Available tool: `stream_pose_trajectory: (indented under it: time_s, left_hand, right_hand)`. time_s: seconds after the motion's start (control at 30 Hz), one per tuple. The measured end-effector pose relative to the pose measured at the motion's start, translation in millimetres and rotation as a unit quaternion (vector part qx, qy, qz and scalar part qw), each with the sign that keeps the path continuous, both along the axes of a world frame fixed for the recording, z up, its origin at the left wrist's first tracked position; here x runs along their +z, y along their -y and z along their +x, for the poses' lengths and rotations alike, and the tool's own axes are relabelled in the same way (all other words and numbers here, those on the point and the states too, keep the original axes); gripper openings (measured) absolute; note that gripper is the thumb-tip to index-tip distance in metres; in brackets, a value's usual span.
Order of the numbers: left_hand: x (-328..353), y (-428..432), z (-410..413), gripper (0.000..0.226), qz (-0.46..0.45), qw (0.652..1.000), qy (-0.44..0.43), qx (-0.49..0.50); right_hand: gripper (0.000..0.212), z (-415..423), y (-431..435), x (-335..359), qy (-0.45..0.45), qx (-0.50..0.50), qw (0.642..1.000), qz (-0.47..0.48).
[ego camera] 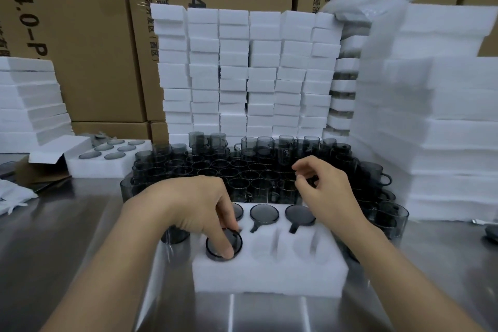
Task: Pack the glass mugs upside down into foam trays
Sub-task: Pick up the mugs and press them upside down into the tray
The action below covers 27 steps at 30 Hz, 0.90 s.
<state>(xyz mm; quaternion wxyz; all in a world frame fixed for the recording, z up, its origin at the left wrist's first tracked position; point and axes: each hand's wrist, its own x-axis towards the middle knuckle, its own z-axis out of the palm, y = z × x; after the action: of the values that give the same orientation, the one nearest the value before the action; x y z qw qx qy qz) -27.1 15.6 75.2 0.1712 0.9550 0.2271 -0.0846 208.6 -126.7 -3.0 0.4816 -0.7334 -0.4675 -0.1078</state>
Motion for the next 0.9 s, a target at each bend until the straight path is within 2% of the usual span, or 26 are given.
stream_pose_trajectory:
  time_s: [0.2,0.3,0.37,0.47,0.57,0.8,0.9]
  left_hand:
    - [-5,12,6,0.042,0.068,0.998,-0.009,0.012]
    - [-4,10,2,0.053,0.071,0.997,0.019,0.008]
    - [-7,6,6,0.048,0.085,0.992,0.091,0.011]
    - [-23,1,29,0.021,0.157,0.960,0.230,0.034]
    - [-50,2,54,0.022,0.162,0.938,0.301,0.052]
    - [-81,-2,78,0.027,0.213,0.930,0.297,0.034]
    - [-82,-3,79,0.028,0.215,0.921,0.322,0.037]
  right_hand:
    - [0.018,8,2,1,0.007,-0.075,0.997,-0.002]
    - [0.022,14,4,3,0.018,-0.117,0.993,-0.017]
    - [0.025,20,5,4,0.034,-0.138,0.989,-0.040]
    - [0.030,24,4,1,0.067,-0.155,0.982,-0.089]
    - [0.034,25,2,-3,0.093,-0.141,0.979,-0.117]
    - [0.033,29,-13,-10,0.211,-0.113,0.948,-0.211]
    - [0.039,31,-17,-8,0.260,-0.117,0.920,-0.268]
